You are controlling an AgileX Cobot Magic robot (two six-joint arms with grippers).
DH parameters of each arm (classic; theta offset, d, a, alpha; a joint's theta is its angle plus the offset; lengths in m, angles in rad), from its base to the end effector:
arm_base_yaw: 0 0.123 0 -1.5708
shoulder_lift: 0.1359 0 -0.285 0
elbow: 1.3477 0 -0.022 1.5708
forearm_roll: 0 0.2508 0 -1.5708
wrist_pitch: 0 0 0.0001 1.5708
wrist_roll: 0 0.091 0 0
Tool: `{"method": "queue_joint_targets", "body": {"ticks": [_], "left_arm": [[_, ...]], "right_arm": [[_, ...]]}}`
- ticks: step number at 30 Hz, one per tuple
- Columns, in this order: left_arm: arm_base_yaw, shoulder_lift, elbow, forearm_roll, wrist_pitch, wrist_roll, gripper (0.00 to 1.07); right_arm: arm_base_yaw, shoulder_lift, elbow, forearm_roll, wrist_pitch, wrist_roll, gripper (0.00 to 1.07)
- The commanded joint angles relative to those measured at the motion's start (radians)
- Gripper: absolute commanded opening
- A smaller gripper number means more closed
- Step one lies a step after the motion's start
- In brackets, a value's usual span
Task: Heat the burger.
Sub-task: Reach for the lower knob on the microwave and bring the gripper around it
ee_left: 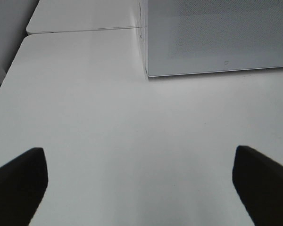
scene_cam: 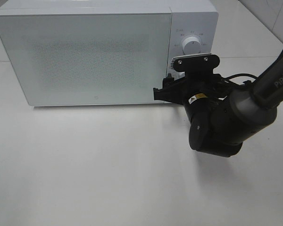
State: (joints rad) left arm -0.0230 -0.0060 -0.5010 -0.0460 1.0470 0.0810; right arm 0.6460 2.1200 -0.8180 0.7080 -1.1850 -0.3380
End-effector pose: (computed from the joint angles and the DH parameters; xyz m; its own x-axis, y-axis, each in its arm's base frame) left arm -0.0054 -0.0035 0.2787 -0.4328 0.0679 -0.8989 0.0840 0.9959 0.0347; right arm 0.3207 0.1732 0.1064 -0.1073 -0.1073 -0.9884 -0.0066 0.9942 -0.1072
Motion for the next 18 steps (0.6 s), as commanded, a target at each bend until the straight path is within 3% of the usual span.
{"method": "queue_joint_targets", "body": {"ticks": [1,6,12,13,16,18], "left_arm": [[0.005,-0.023,0.002,-0.001,-0.008,-0.002,1.0],[0.005,-0.023,0.002,-0.001,-0.008,-0.002,1.0],[0.005,-0.023,0.002,-0.001,-0.008,-0.002,1.0],[0.005,-0.023,0.002,-0.001,-0.008,-0.002,1.0],[0.005,-0.023,0.002,-0.001,-0.008,-0.002,1.0],[0.005,-0.023,0.002,-0.001,-0.008,-0.002,1.0]], "right_arm": [[-0.004,-0.002,-0.012,-0.004,-0.023,-0.004,0.75],[-0.001,-0.002,-0.012,-0.004,-0.044,-0.004,0.7],[-0.001,-0.002,-0.012,-0.006,-0.069,-0.004,0.53],[-0.001,-0.002,-0.012,-0.006,-0.061,-0.004,0.43],[-0.001,-0.002,-0.012,-0.006,-0.061,-0.005,0.38],[-0.001,-0.002,-0.012,-0.019,-0.066,-0.005,0.15]]}}
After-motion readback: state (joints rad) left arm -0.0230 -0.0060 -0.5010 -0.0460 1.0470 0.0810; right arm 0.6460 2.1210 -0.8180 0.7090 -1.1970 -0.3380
